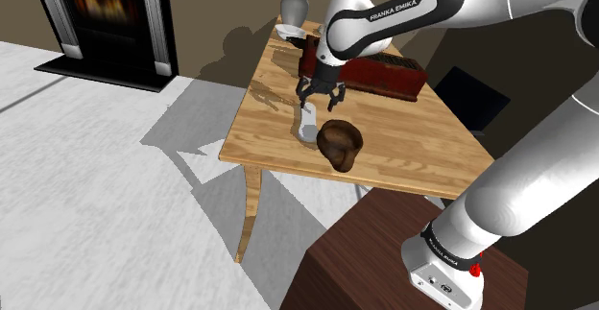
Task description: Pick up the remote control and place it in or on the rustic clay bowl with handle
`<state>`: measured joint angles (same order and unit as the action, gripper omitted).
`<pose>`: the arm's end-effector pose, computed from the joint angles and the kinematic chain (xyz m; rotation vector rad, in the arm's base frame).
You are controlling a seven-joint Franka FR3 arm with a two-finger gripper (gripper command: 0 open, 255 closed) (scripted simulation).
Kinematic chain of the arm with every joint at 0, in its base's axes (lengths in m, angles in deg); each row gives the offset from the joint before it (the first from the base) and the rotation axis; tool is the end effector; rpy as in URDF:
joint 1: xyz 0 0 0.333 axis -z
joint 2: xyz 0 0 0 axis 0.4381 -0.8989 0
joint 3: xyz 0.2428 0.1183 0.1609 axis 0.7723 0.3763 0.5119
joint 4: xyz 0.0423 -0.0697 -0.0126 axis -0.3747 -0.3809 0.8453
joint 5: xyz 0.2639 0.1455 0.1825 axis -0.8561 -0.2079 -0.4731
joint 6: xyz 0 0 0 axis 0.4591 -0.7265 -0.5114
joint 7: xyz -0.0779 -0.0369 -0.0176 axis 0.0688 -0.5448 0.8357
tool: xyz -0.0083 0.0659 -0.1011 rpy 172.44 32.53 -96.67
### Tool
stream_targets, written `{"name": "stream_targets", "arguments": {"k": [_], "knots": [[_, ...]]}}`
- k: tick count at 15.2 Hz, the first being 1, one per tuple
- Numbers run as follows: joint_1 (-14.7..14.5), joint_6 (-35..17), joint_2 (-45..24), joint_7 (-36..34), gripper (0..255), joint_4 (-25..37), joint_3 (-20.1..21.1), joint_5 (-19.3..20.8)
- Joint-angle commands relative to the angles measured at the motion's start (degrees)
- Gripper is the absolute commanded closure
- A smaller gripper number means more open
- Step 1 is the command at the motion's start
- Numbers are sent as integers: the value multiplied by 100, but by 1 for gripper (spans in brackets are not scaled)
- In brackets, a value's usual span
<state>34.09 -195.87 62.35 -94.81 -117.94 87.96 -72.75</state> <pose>0.4792 0.0030 0.3966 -2.9464 1.0384 0.0104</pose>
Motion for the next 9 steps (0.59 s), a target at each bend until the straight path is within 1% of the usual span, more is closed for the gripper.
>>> {"name": "stream_targets", "arguments": {"k": [1,9], "knots": [[37,-191,-391,-291,0,231,-14,68],[21,-760,-734,-332,0,2,-16,123]]}}
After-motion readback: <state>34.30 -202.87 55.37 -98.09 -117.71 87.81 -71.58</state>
